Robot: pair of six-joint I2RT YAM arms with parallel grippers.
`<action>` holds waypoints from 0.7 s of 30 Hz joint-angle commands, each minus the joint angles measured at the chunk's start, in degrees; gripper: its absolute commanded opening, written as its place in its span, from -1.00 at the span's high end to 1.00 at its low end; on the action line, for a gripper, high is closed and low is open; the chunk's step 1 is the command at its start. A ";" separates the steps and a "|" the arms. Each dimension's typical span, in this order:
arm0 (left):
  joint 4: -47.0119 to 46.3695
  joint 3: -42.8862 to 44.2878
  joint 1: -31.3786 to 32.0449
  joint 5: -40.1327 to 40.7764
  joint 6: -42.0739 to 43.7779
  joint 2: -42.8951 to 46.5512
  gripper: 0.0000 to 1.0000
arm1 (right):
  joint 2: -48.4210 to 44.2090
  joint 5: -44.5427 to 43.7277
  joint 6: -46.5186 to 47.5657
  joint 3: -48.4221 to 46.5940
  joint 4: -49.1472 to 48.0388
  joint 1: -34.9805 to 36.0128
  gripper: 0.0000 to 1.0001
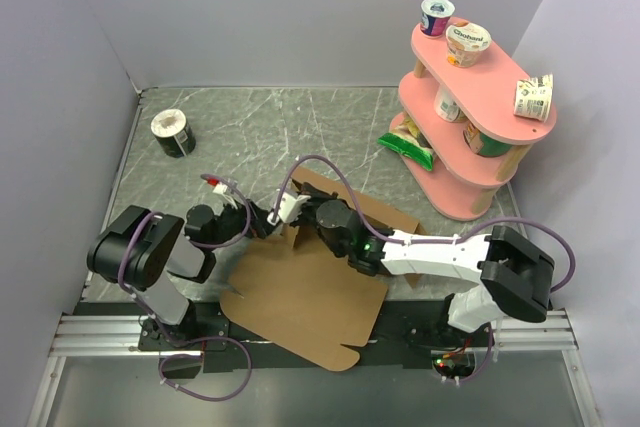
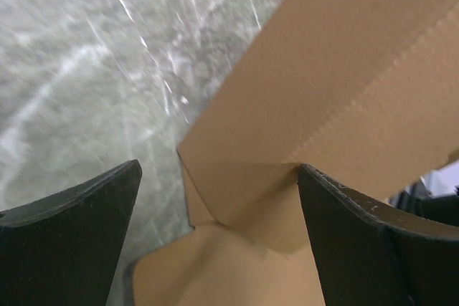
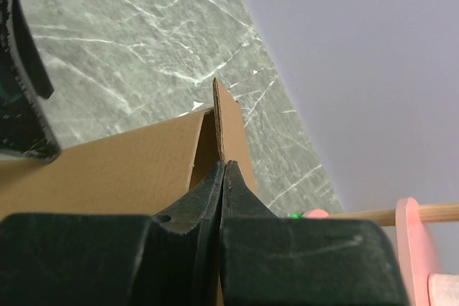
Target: Fold the paper box
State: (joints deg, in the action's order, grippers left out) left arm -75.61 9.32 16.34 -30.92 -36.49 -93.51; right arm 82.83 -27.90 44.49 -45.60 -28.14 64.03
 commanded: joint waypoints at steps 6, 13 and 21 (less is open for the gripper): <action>-18.26 -0.71 1.24 -6.61 0.01 2.89 -0.98 | -2.41 2.85 -4.58 1.75 -0.25 0.48 1.00; -10.96 2.27 1.24 -6.79 3.62 7.47 -0.99 | -3.55 2.85 -5.38 1.75 1.16 0.48 1.00; -9.29 4.21 1.24 -8.81 3.97 6.77 -0.92 | -4.95 3.20 -6.78 1.75 4.58 0.48 0.55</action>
State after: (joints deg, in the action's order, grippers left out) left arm -74.72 11.84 17.34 -37.71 -34.46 -87.02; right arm 80.05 -26.13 40.42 -44.62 -25.87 64.03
